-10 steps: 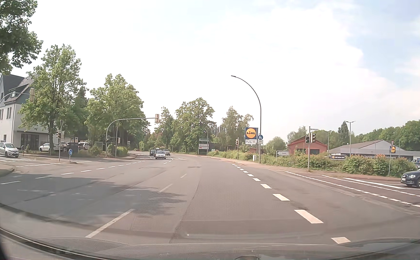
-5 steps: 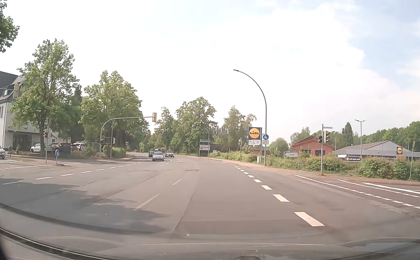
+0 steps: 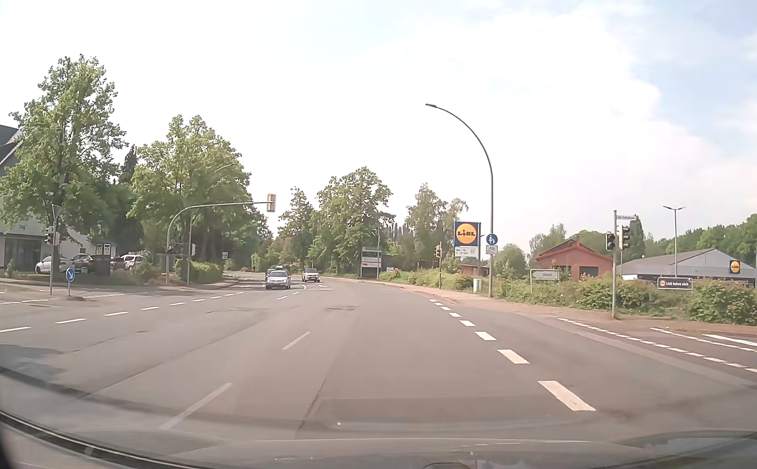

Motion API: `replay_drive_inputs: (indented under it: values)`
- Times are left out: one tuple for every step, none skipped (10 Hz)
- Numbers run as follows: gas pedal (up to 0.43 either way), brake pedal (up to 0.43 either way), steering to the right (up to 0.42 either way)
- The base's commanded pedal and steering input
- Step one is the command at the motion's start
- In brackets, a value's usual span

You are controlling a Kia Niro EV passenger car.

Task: Follow the waypoints while adhering to traffic rules and regulations

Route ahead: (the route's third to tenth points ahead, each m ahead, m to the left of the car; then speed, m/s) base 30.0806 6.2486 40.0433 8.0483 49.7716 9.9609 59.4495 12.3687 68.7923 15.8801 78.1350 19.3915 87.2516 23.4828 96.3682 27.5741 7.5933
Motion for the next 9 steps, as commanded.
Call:
replay_drive_inputs:
  values:
    - [0.390,0.000,-0.011]
    - [0.390,0.000,-0.011]
    - [0.390,0.000,-0.011]
    - [0.370,0.000,-0.011]
    - [0.339,0.000,-0.011]
    - [0.319,0.000,-0.011]
    - [0.311,0.000,-0.011]
    - [0.299,0.000,-0.011]
    - [0.299,0.000,-0.011]
